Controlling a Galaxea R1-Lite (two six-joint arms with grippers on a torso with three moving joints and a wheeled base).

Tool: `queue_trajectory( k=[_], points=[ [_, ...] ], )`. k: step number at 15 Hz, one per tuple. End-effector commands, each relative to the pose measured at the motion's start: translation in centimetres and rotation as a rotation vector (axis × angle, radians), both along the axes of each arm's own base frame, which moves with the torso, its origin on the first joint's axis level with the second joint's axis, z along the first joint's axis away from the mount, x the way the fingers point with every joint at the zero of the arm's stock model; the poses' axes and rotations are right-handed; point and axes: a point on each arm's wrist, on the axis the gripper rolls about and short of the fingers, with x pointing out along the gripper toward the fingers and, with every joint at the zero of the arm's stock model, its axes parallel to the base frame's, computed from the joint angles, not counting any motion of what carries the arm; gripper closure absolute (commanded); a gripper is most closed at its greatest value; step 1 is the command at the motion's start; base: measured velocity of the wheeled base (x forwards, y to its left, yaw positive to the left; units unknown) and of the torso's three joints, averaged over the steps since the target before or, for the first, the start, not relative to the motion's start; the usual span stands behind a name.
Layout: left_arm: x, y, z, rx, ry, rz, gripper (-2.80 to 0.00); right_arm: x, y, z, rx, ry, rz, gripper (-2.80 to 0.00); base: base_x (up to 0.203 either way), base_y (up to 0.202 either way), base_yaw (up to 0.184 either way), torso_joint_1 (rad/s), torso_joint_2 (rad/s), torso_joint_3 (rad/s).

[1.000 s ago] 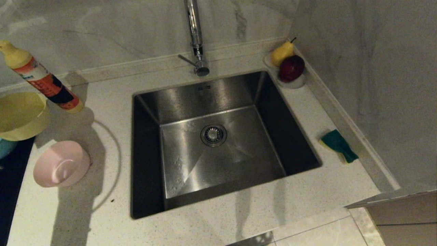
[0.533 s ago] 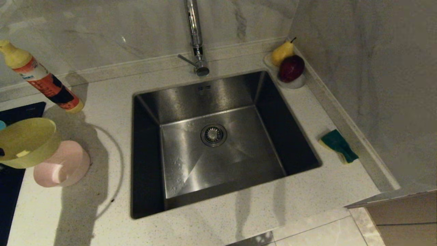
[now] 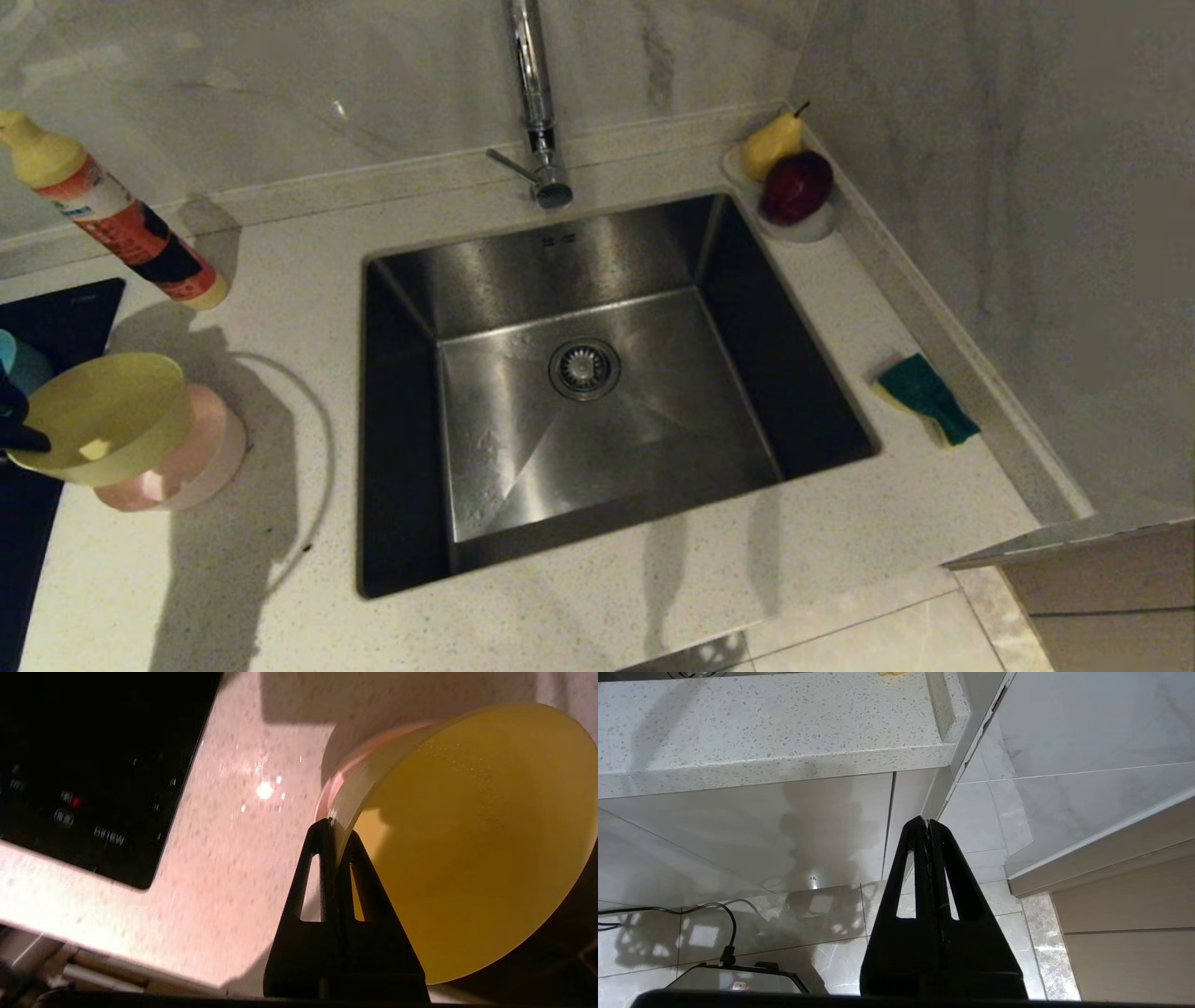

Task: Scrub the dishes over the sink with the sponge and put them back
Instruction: Place the bowl on the bowl

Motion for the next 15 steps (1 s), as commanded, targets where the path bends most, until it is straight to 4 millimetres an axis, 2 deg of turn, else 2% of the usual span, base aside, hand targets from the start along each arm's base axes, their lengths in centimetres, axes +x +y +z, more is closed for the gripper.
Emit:
queue_trajectory(
  k=[1,3,10,15],
  points=[
    [0.0,-0.1,-0.3,-0.019,-0.009,-0.008,0.00,0.0,0.0,0.0,-0.001,0.000,0.001,0.00,0.000,0.000,0.000,0.000,0.00,0.000],
    [-0.1,-0.3,-0.3,-0.043,-0.049,-0.040,0.00,0.0,0.0,0.0,-0.001,0.000,0.001,0.00,0.000,0.000,0.000,0.000,0.00,0.000],
    [0.2,-0.2,-2.7,0.000,-0.095,-0.053,0.00,0.0,0.0,0.0,-0.001,0.000,0.001,0.00,0.000,0.000,0.000,0.000,0.00,0.000],
    [0.1,-0.3,-3.7,-0.016,-0.073,-0.056,0.00,0.0,0.0,0.0,-0.001,0.000,0.001,0.00,0.000,0.000,0.000,0.000,0.00,0.000]
  ],
)
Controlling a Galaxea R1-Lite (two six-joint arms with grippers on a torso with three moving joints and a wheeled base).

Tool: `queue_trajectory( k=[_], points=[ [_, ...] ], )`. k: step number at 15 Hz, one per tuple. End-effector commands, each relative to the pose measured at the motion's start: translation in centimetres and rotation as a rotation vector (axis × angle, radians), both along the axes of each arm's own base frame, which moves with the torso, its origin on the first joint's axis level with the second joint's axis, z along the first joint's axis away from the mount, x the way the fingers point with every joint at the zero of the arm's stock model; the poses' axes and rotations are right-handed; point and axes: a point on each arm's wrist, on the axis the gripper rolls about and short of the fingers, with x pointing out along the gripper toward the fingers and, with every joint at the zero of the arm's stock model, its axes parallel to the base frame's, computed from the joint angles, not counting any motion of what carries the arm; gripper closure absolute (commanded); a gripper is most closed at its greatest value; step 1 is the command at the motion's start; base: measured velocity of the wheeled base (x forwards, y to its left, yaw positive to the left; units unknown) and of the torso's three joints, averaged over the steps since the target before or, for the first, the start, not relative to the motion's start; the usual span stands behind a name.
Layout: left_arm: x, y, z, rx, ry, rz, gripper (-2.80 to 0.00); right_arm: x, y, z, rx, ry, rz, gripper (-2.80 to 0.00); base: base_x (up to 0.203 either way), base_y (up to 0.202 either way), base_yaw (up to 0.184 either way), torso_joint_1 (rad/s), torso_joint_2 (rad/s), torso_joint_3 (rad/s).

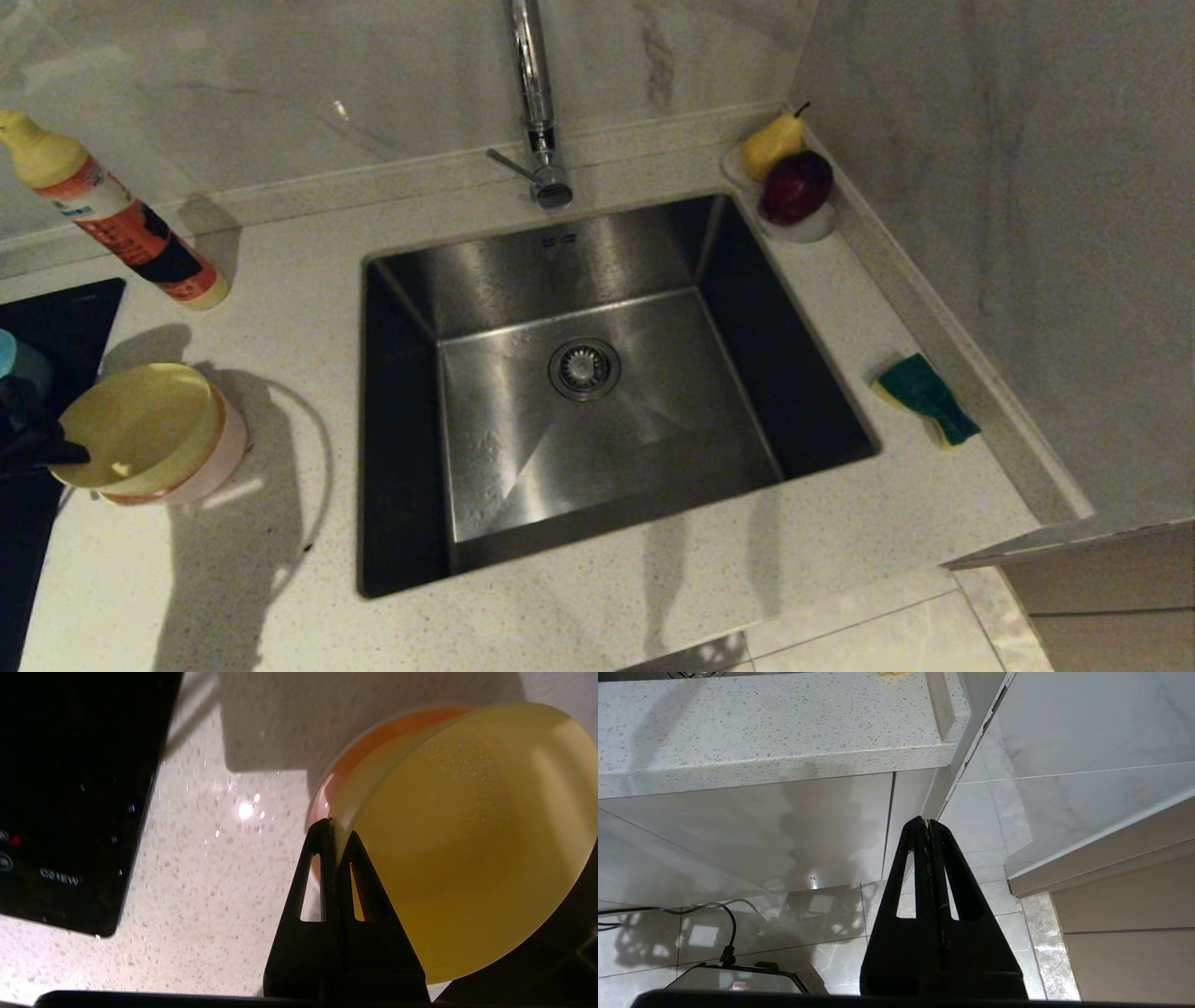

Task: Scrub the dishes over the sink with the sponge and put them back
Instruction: Place the bowl on the bowl

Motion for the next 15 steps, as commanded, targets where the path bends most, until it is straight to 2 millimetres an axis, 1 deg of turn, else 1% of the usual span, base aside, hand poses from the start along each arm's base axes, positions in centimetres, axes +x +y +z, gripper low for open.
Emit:
queue_trajectory(
  k=[1,6,9,12,15],
  points=[
    [-0.1,-0.1,-0.6,-0.010,0.012,0.000,0.00,0.0,0.0,0.0,-0.001,0.000,0.001,0.00,0.000,0.000,0.000,0.000,0.00,0.000],
    [-0.1,-0.1,-1.7,0.018,-0.015,-0.002,0.00,0.0,0.0,0.0,-0.001,0.001,0.001,0.00,0.000,0.000,0.000,0.000,0.00,0.000],
    [-0.2,0.1,-1.7,0.053,-0.022,-0.015,0.00,0.0,0.0,0.0,-0.001,0.000,0.001,0.00,0.000,0.000,0.000,0.000,0.00,0.000],
    [-0.6,0.7,-1.7,0.072,-0.019,-0.004,0.00,0.0,0.0,0.0,-0.001,0.000,0.001,0.00,0.000,0.000,0.000,0.000,0.00,0.000],
    [-1.2,1.7,-1.9,0.096,-0.004,0.014,0.00,0.0,0.0,0.0,-0.001,0.000,0.001,0.00,0.000,0.000,0.000,0.000,0.00,0.000]
  ],
)
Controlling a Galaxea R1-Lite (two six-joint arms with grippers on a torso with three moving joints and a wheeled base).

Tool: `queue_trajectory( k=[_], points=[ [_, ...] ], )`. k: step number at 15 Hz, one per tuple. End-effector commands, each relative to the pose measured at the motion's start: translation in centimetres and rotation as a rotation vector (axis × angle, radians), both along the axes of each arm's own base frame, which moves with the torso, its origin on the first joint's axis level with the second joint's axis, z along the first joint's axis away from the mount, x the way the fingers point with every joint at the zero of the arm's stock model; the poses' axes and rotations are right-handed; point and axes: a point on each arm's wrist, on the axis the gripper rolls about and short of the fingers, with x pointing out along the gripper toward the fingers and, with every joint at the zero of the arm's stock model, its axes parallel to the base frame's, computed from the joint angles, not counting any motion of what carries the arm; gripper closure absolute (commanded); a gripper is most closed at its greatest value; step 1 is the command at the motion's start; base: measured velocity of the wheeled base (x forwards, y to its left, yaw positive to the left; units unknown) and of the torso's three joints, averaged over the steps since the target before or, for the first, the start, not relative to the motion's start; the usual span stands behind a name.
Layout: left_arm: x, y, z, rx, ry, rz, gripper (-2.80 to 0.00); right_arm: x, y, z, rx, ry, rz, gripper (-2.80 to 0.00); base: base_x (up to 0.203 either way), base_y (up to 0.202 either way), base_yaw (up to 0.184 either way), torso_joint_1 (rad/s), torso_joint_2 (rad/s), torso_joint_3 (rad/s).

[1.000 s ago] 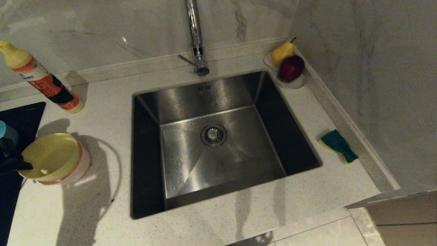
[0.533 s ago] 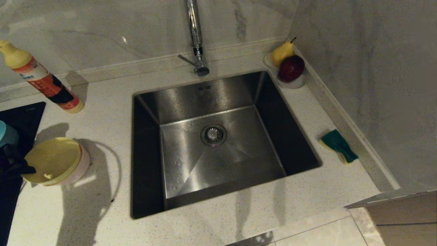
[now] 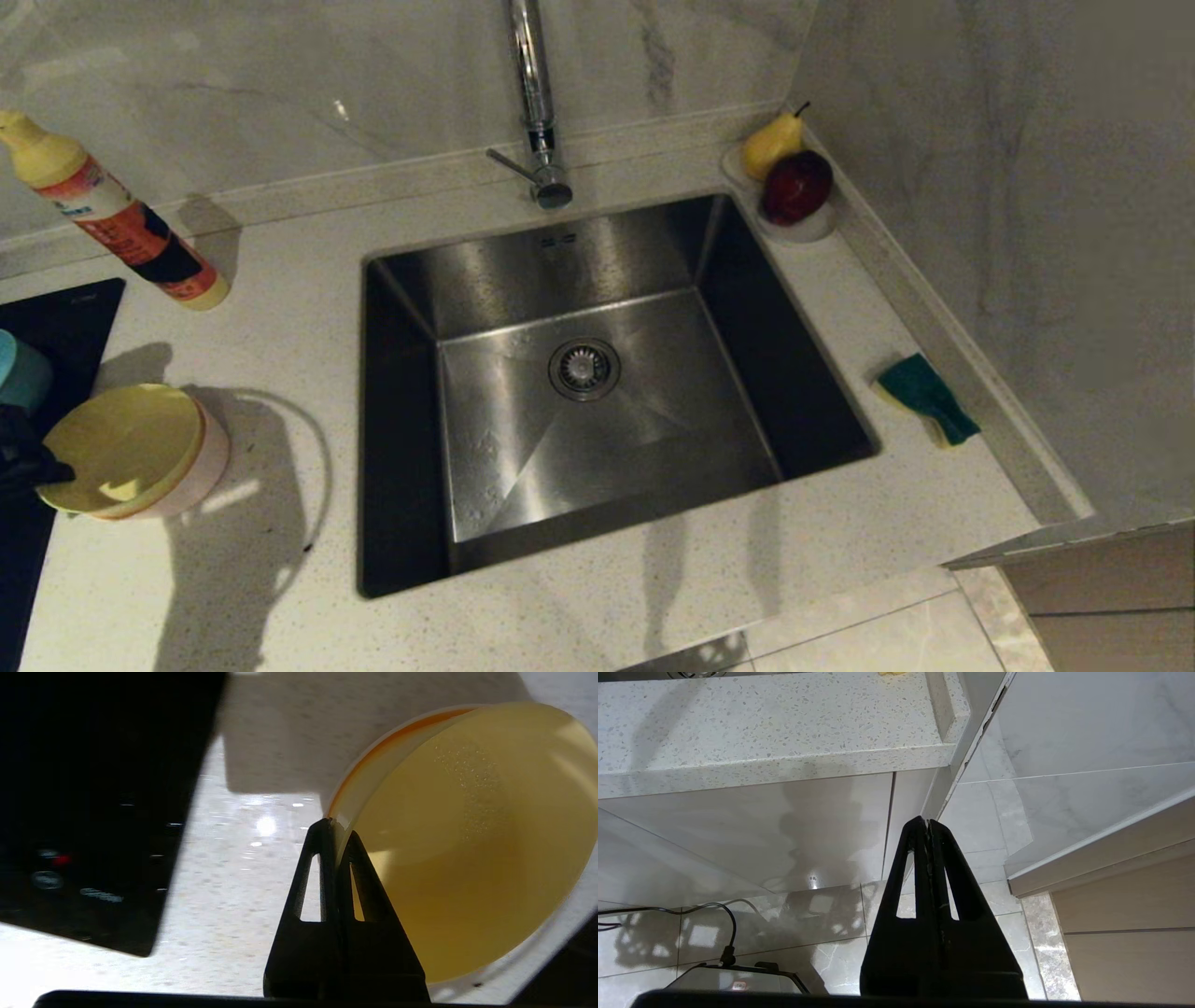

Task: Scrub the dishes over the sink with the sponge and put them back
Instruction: Place the bowl on the bowl

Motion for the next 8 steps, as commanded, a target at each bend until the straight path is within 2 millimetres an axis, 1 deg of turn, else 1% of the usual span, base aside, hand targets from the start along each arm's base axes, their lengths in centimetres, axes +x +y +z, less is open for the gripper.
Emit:
queue_trajectory(
  k=[1,4,8],
  points=[
    [-0.58,1.02,-0.30,0.010,0.014,0.026,0.00,0.00,0.00,0.00,-0.001,-0.001,0.001,0.00,0.000,0.000,0.000,0.000,0.00,0.000],
    [-0.93,1.82,-0.61,0.024,0.029,0.035,0.00,0.00,0.00,0.00,-0.001,-0.001,0.001,0.00,0.000,0.000,0.000,0.000,0.00,0.000],
    [-1.03,1.79,-1.20,0.005,0.042,0.031,0.00,0.00,0.00,0.00,-0.001,-0.001,0.001,0.00,0.000,0.000,0.000,0.000,0.00,0.000]
  ],
)
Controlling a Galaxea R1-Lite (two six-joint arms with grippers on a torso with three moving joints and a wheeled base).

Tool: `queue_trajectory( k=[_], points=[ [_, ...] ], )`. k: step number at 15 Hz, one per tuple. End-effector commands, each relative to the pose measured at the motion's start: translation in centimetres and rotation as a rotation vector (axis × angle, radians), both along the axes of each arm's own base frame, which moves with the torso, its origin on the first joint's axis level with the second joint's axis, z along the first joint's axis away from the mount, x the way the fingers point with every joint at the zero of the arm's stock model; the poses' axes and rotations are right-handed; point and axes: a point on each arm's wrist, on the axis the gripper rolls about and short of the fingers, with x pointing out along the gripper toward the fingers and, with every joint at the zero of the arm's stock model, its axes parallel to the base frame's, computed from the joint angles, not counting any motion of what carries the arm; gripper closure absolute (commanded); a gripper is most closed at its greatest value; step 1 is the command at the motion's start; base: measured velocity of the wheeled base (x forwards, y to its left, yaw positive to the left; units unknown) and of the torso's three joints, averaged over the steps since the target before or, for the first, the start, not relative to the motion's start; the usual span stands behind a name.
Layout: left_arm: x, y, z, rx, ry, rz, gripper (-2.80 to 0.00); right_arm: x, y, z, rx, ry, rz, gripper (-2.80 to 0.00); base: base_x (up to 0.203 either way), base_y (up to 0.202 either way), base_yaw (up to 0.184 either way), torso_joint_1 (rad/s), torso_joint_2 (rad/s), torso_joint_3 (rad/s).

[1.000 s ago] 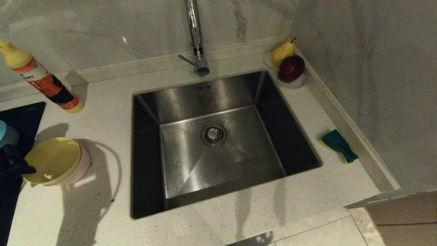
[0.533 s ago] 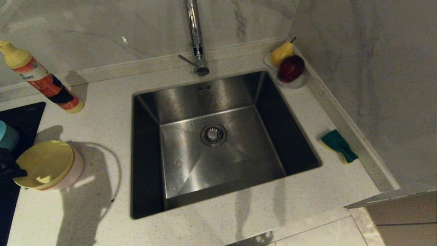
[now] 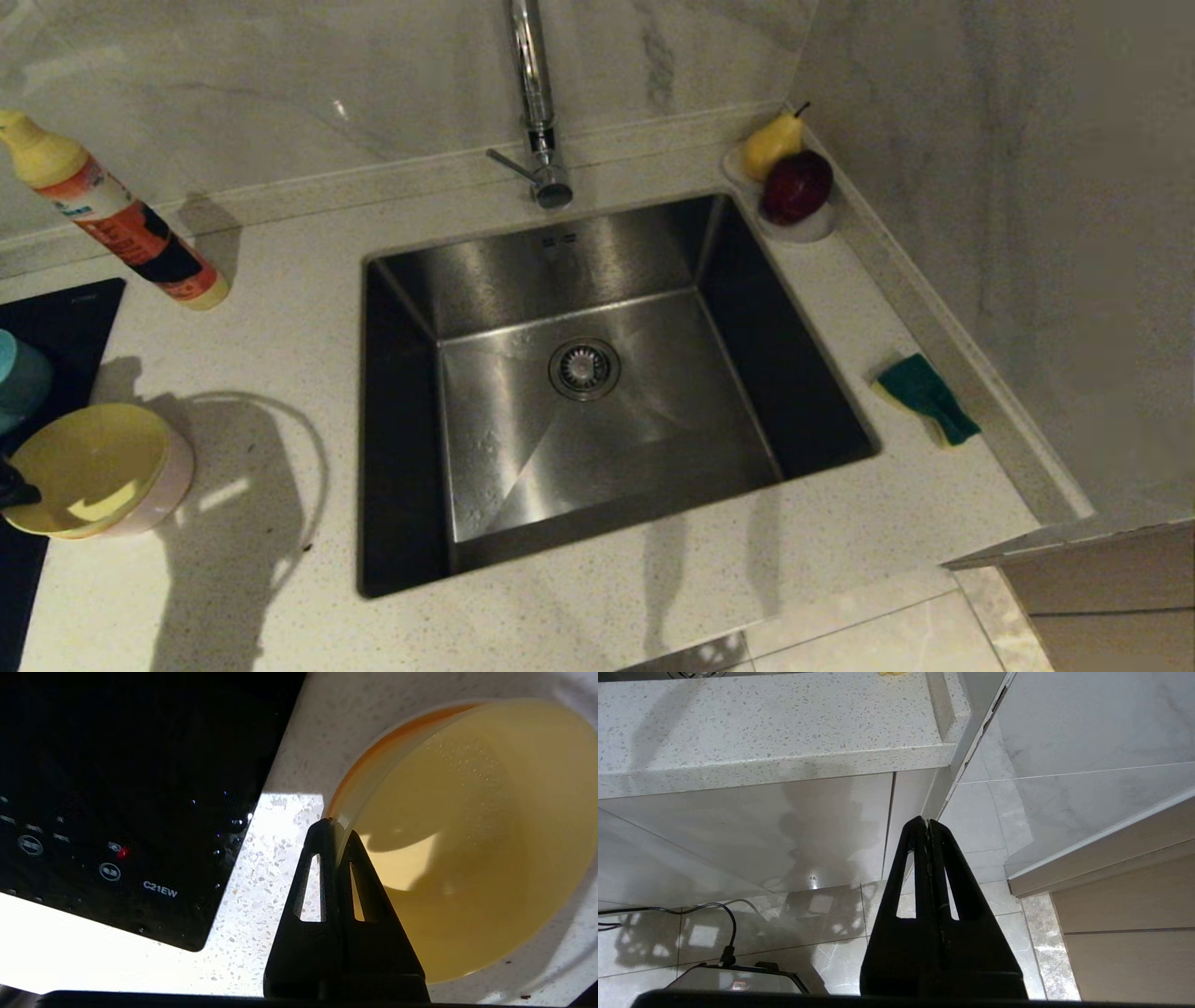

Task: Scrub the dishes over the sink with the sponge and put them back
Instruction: Place the bowl on the bowl

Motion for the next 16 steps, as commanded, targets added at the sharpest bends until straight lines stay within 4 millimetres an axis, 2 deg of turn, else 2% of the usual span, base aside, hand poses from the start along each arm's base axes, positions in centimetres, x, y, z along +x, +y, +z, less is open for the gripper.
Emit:
queue_trajectory(
  k=[1,5,6,7,12,16],
  points=[
    [-0.1,0.0,-0.4,-0.016,0.007,-0.003,0.00,0.0,0.0,0.0,-0.001,0.000,0.001,0.00,0.000,0.000,0.000,0.000,0.00,0.000],
    [0.0,-0.1,0.0,-0.029,-0.019,-0.021,0.00,0.0,0.0,0.0,-0.001,0.000,0.001,0.00,0.000,0.000,0.000,0.000,0.00,0.000],
    [0.0,-0.1,-0.1,-0.025,-0.017,-0.023,-0.55,0.0,0.0,0.0,-0.001,0.000,0.001,0.00,0.000,0.000,0.000,0.000,0.00,0.000],
    [0.0,-0.1,-0.1,-0.026,-0.016,-0.023,-2.80,0.0,0.0,0.0,-0.001,0.000,0.001,0.00,0.000,0.000,0.000,0.000,0.00,0.000],
    [0.0,0.1,0.8,-0.004,-0.040,-0.015,-2.80,0.0,0.0,0.0,-0.001,0.000,0.001,0.00,0.000,0.000,0.000,0.000,0.00,0.000],
    [-0.8,0.4,4.0,0.040,-0.136,0.044,-2.80,0.0,0.0,0.0,-0.001,0.000,0.001,0.00,0.000,0.000,0.000,0.000,0.00,0.000]
  ],
)
